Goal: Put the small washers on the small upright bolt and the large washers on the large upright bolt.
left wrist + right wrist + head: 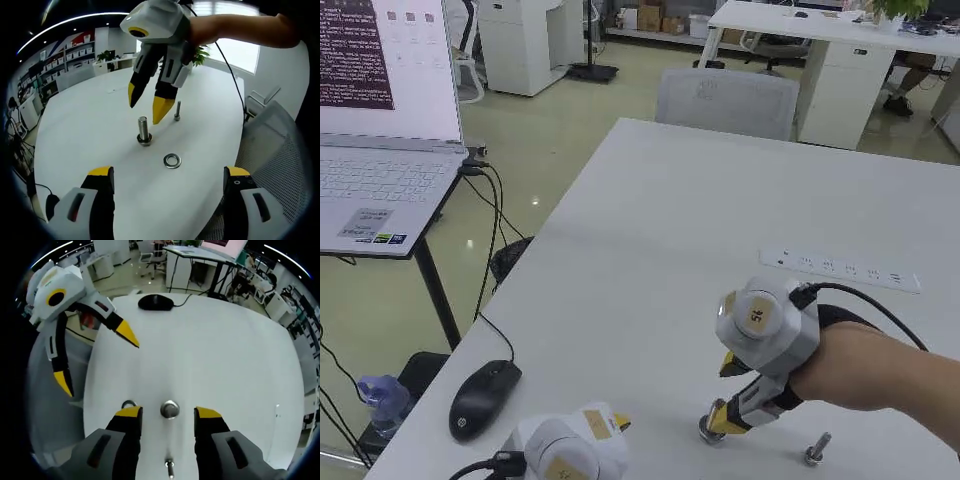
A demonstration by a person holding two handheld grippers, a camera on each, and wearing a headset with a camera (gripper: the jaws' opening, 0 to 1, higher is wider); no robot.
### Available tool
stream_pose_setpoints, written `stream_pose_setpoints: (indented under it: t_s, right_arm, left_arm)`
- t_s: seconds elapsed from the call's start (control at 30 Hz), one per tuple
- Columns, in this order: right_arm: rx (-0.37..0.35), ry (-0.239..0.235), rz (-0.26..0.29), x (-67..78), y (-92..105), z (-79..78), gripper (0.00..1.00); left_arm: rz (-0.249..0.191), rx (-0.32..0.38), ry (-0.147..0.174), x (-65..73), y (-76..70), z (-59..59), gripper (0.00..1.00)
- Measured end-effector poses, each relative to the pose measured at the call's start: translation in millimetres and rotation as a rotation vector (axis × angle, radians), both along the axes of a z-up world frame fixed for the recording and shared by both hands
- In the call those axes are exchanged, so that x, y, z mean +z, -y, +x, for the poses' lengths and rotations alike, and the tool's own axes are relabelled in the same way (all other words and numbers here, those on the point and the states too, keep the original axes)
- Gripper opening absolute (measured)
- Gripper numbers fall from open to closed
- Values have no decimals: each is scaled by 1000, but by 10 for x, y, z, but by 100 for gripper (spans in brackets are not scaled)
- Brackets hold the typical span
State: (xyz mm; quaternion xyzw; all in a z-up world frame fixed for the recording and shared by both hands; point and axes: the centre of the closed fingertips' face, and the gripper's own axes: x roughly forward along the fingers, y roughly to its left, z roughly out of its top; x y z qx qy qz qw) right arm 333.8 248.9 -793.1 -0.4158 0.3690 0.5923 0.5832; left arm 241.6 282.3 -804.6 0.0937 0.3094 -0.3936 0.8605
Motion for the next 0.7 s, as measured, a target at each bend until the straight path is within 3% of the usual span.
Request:
stream_pose_setpoints:
  t_s: [0.7]
  right_arm:
    - [45, 2, 18, 54, 196, -326, 43]
  left_arm:
    - [2, 1, 14, 67, 1, -37, 90]
